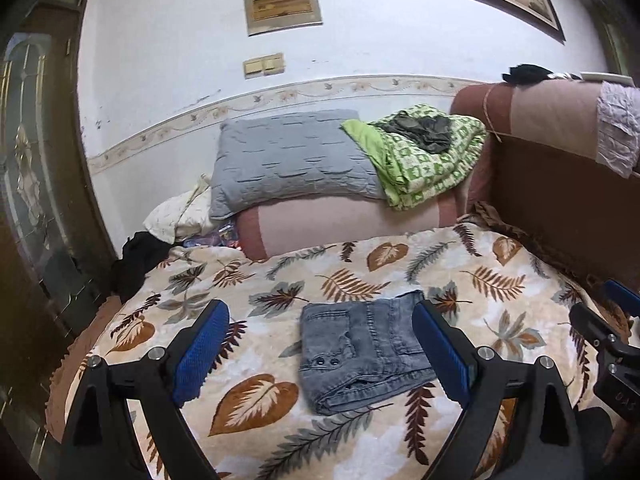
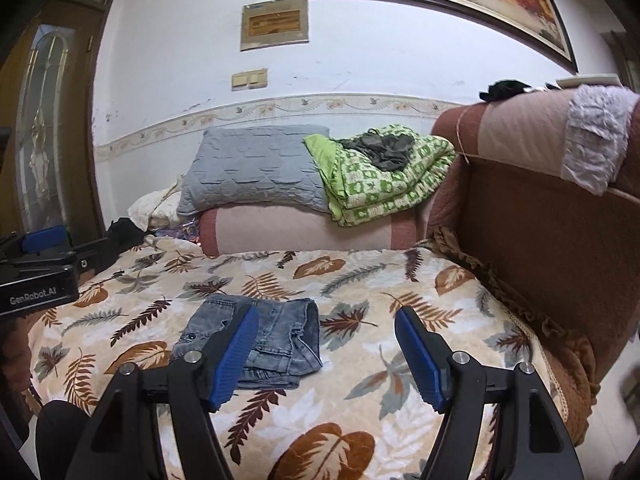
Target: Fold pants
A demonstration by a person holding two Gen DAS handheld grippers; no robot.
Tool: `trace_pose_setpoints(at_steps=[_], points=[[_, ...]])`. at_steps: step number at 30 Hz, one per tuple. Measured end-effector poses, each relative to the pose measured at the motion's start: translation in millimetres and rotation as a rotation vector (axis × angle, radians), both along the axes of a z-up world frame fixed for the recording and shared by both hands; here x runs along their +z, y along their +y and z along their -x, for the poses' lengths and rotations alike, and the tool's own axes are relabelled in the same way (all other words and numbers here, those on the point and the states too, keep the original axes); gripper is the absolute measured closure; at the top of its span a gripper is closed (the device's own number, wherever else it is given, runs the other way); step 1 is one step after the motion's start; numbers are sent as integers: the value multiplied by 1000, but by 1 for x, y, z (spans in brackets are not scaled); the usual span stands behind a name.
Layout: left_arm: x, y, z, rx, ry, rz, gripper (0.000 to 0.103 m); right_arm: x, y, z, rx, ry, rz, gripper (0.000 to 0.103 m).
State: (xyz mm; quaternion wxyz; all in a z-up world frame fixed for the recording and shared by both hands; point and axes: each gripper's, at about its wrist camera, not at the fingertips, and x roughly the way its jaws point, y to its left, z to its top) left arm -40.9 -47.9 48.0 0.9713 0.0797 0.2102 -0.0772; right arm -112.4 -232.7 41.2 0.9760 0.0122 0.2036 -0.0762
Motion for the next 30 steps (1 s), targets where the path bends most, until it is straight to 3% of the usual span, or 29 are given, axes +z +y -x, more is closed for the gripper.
trace_pose_setpoints(at_steps=[14, 30], points=[[-12, 57, -21, 116, -6, 35, 10, -10, 52, -34, 105, 50, 28, 29], [-12, 103, -24, 149, 11, 120, 10, -16, 111, -56, 202, 82, 57, 29]])
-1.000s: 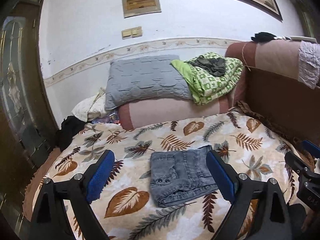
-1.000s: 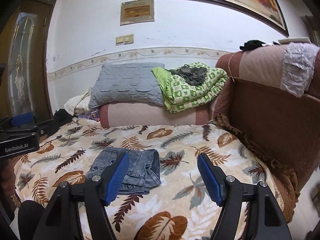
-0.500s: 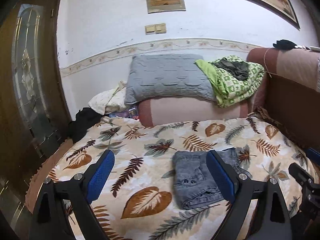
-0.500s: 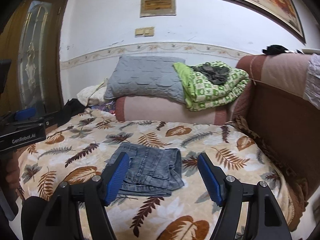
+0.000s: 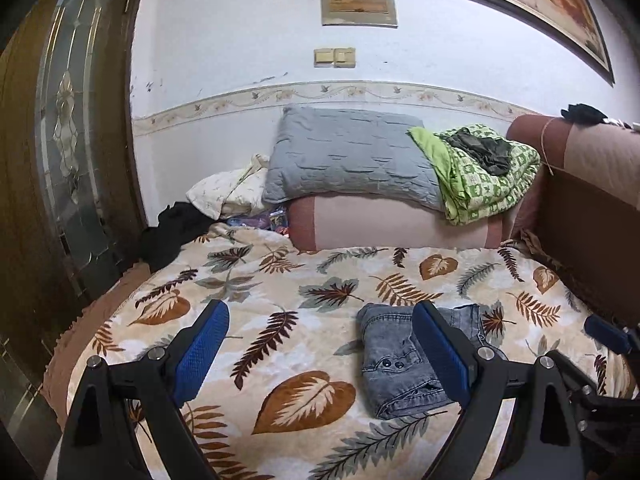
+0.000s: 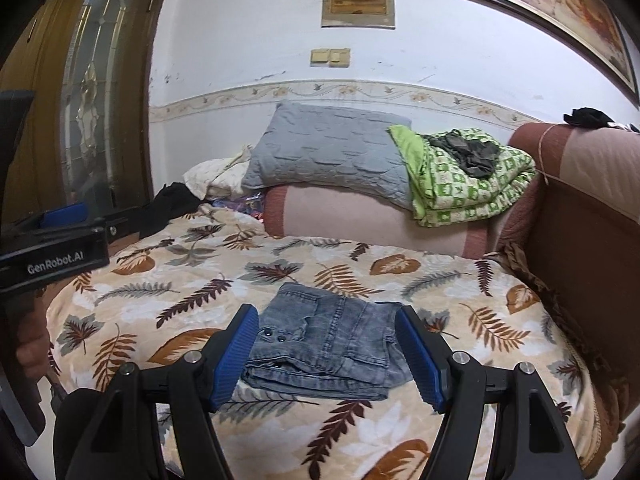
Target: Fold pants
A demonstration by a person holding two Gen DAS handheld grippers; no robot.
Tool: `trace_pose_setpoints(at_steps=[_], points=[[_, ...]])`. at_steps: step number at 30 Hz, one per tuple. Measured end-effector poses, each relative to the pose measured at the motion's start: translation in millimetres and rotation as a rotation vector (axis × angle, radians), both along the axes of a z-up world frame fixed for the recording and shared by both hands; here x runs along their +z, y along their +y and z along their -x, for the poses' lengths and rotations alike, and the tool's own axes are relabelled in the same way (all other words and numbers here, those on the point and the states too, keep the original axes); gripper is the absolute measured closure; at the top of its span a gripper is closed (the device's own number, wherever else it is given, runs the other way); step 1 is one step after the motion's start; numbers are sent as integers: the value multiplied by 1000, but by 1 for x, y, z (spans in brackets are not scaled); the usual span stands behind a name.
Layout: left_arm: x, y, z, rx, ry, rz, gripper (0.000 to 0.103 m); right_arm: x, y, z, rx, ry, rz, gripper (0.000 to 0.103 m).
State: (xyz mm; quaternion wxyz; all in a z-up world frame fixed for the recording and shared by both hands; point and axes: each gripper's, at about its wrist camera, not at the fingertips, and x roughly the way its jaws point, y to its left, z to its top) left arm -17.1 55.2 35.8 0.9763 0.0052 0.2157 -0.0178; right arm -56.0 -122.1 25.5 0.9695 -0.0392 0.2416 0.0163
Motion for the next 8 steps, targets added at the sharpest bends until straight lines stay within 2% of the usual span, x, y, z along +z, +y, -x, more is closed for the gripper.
trace_pose_setpoints(at_steps=[4, 8], points=[[-3, 13, -7, 1, 42, 42, 10, -3, 7, -16, 22, 65, -69, 29], [-5, 21, -18, -11, 77, 50, 10, 3, 11, -27, 11, 34, -100, 29]])
